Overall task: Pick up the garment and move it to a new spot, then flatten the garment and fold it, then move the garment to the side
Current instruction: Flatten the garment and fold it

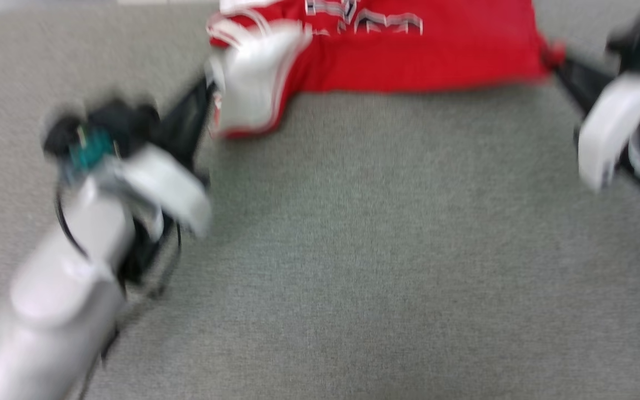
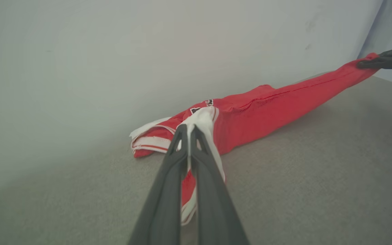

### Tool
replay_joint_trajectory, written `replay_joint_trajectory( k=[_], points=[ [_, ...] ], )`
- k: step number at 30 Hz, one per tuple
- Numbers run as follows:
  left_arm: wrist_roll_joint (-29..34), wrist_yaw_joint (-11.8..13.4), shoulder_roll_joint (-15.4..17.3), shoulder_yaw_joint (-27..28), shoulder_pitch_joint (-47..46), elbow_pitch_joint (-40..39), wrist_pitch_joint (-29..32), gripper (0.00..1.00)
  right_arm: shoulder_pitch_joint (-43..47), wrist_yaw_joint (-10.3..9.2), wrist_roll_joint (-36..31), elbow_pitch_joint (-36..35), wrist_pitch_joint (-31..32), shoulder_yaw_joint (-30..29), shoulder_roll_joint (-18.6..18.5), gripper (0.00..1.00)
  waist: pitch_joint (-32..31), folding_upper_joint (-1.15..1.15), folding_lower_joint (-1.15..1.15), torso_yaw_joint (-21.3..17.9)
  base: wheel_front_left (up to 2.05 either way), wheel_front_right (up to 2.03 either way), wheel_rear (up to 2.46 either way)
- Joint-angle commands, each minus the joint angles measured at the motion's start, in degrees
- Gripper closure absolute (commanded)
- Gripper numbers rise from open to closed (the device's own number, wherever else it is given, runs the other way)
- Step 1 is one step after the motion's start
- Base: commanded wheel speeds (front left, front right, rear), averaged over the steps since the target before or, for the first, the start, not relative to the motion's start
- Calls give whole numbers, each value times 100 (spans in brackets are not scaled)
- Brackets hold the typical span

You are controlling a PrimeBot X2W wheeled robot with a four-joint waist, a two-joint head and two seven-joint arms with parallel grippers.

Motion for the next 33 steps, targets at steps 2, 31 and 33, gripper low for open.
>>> replay_joint_trajectory(
  k=[2, 31, 33],
  points=[
    [-130, 246, 180, -97, 872, -450, 88, 100, 659, -4, 129, -176, -92, 144, -240, 100, -567, 0, 0, 24, 0, 0, 0],
    [-1668, 1770, 1065, -510, 6163, -2622, 251, 100, 5487, -4, 357, -1181, -142, -830, -846, 100, -2359, 0, 0, -14, 0, 0, 0],
    [-1727, 1786, 1092, -548, 6258, -2679, 298, 100, 5697, -4, 315, -1281, -67, -1007, -877, 100, -2372, 0, 0, -8, 0, 0, 0]
  ],
)
